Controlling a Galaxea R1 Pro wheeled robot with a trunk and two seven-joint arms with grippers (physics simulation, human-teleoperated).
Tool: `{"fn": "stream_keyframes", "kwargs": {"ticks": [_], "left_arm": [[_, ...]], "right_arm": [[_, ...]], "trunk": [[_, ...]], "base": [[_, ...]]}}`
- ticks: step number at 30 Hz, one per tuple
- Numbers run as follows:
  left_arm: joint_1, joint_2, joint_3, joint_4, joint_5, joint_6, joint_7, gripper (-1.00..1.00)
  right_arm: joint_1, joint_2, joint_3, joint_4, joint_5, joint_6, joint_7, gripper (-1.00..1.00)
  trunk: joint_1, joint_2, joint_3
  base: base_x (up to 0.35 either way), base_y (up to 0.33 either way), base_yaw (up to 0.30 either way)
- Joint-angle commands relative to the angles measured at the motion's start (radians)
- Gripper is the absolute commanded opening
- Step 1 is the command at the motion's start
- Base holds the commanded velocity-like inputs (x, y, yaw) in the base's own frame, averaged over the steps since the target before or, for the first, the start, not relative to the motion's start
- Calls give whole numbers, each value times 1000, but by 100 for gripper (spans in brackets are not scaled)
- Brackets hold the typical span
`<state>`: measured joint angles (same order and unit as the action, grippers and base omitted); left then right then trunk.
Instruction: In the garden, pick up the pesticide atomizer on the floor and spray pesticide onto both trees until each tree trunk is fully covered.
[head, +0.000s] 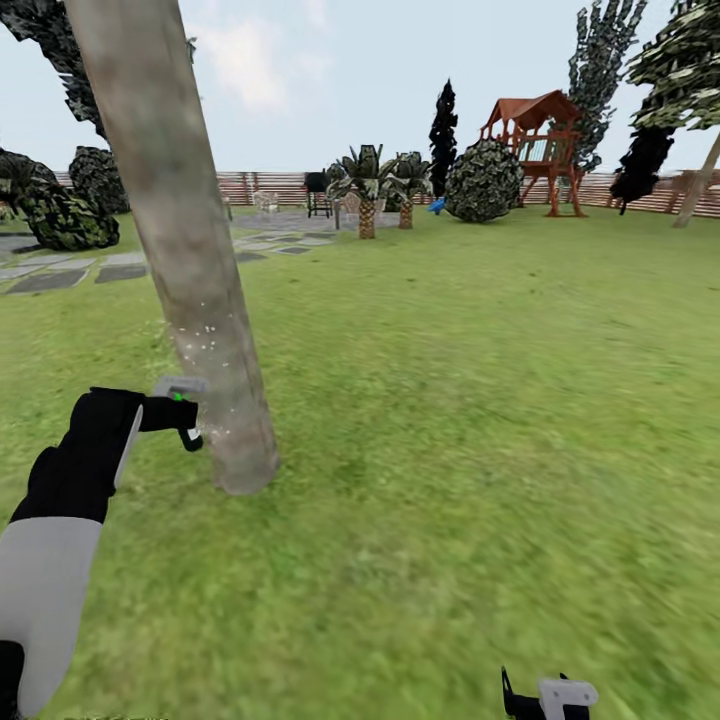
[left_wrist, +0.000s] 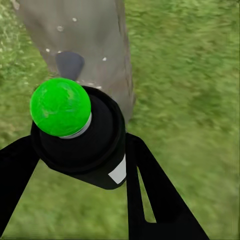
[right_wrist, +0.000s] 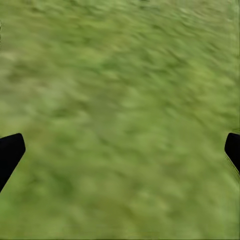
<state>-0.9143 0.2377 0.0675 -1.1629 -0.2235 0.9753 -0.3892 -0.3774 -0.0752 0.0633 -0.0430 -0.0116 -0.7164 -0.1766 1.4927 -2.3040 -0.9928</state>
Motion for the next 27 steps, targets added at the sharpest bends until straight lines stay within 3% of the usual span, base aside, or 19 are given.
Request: {"fn": "stream_keyframes", "kwargs": {"ticks": [1, 4, 7, 9, 14, 20, 24, 27], "left_arm": [[1, 1, 6, 0, 2, 0, 2, -100], [10, 2, 12, 0, -5, 0, 4, -100], [24, 2, 12, -1, -45, 0, 4, -100], [28, 1, 12, -1, -54, 0, 4, -100], [32, 2, 12, -1, -59, 0, 5, -100], [46, 2, 14, -1, -60, 0, 11, -100], [112, 2, 15, -1, -59, -4, 78, -100], [136, -1, 15, -1, -57, -8, 94, -100]], "right_arm": [[0, 0, 1, 0, 0, 0, 0, 100], [0, 0, 1, 0, 0, 0, 0, 100], [0, 0, 1, 0, 0, 0, 0, 100], [0, 0, 1, 0, 0, 0, 0, 100], [0, 0, 1, 0, 1, 0, 0, 100], [0, 0, 1, 0, 0, 0, 0, 100], [0, 0, 1, -1, 0, 0, 0, 100], [0, 0, 1, -1, 0, 0, 0, 100]], "trunk": [[0, 0, 0], [0, 0, 0], [0, 0, 0], [0, 0, 0], [0, 0, 0], [0, 0, 0], [0, 0, 0], [0, 0, 0]], "base": [[137, -273, 272], [138, -273, 277], [139, -273, 213], [129, -273, 43], [25, -253, 5], [1, -38, 0], [0, -1, 137], [2, 0, 243]]}}
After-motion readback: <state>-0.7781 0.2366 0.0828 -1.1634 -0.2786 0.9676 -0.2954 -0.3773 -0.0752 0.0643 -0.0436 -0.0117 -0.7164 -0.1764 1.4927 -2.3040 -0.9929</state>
